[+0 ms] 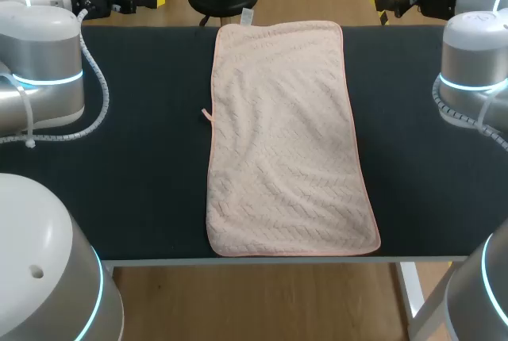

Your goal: Fold the towel

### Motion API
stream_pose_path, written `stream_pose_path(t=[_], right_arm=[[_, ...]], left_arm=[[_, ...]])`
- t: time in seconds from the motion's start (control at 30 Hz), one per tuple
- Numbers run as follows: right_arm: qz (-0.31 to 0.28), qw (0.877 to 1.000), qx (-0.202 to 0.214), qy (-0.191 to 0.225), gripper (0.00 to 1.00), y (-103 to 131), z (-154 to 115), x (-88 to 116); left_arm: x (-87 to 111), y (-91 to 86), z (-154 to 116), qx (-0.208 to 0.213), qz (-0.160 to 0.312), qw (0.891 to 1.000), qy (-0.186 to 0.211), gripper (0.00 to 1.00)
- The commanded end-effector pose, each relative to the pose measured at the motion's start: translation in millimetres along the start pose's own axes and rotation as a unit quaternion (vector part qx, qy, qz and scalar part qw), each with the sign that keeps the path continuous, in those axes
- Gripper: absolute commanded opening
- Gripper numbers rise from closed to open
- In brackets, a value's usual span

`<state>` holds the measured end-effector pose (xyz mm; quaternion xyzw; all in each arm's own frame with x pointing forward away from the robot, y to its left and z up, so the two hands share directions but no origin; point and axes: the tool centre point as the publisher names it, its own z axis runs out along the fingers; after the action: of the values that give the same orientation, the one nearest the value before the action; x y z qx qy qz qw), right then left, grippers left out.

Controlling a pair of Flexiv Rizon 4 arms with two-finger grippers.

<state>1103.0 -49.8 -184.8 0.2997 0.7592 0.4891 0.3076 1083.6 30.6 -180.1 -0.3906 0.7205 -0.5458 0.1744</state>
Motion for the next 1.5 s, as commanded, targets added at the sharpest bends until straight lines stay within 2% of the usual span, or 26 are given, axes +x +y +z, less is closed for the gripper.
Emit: stream_pose_path(t=[0.03, 0.63, 0.67, 0.77, 0.87, 0.93, 1.0, 1.13, 1.2, 1.23, 1.3, 1.37, 1.5], right_arm=[[0.000, 1.000, 0.000, 0.001, 1.00, -0.1, 0.4, -1.0], [0.000, 1.000, 0.000, 0.001, 1.00, -0.1, 0.4, -1.0], [0.000, 1.000, 0.000, 0.001, 1.00, -0.1, 0.4, -1.0], [-0.032, 0.998, 0.042, 0.021, 1.00, -2.1, 5.7, -2.9], [-0.081, 0.992, 0.088, 0.044, 1.00, -1.3, 7.8, -3.2], [-0.133, 0.980, 0.134, 0.062, 1.00, 0.6, 9.0, -1.4], [-0.175, 0.962, 0.190, 0.082, 1.00, 2.0, 10.8, 1.9], [-0.290, 0.900, 0.306, 0.111, 1.00, -1.0, 11.7, 10.9], [-0.328, 0.871, 0.343, 0.125, 1.00, -5.4, 11.6, 15.0], [-0.345, 0.859, 0.358, 0.123, 1.00, -7.3, 10.6, 15.1], [-0.346, 0.854, 0.364, 0.132, 1.00, -10.0, 8.2, 14.5], [-0.346, 0.861, 0.344, 0.145, 1.00, -10.7, 3.5, 13.1], [-0.346, 0.861, 0.344, 0.145, 1.00, -10.7, 3.5, 13.1]], left_arm=[[0.3, 1.1, 0.4, 0.002, 0.000, 1.000, -0.001, 1.00], [0.3, 1.1, 0.4, 0.002, 0.000, 1.000, -0.001, 1.00], [2.0, 1.0, 2.7, -0.004, 0.008, 1.000, 0.005, 1.00], [9.0, 0.1, 9.0, -0.027, 0.044, 0.998, 0.022, 1.00], [18.9, -1.0, 16.1, -0.076, 0.112, 0.990, 0.036, 1.00], [25.1, -1.0, 20.0, -0.122, 0.163, 0.978, 0.041, 1.00], [32.2, -0.9, 23.1, -0.169, 0.216, 0.960, 0.044, 1.00], [44.3, 4.4, 31.6, -0.290, 0.292, 0.910, 0.051, 1.00], [48.7, 5.5, 35.6, -0.321, 0.305, 0.896, 0.048, 1.00], [51.2, 4.6, 37.2, -0.328, 0.308, 0.892, 0.046, 1.00], [56.0, 2.2, 41.0, -0.337, 0.295, 0.893, 0.050, 1.00], [62.5, -1.6, 43.7, -0.324, 0.282, 0.901, 0.063, 1.00], [62.5, -1.6, 43.7, -0.324, 0.282, 0.901, 0.063, 1.00]])
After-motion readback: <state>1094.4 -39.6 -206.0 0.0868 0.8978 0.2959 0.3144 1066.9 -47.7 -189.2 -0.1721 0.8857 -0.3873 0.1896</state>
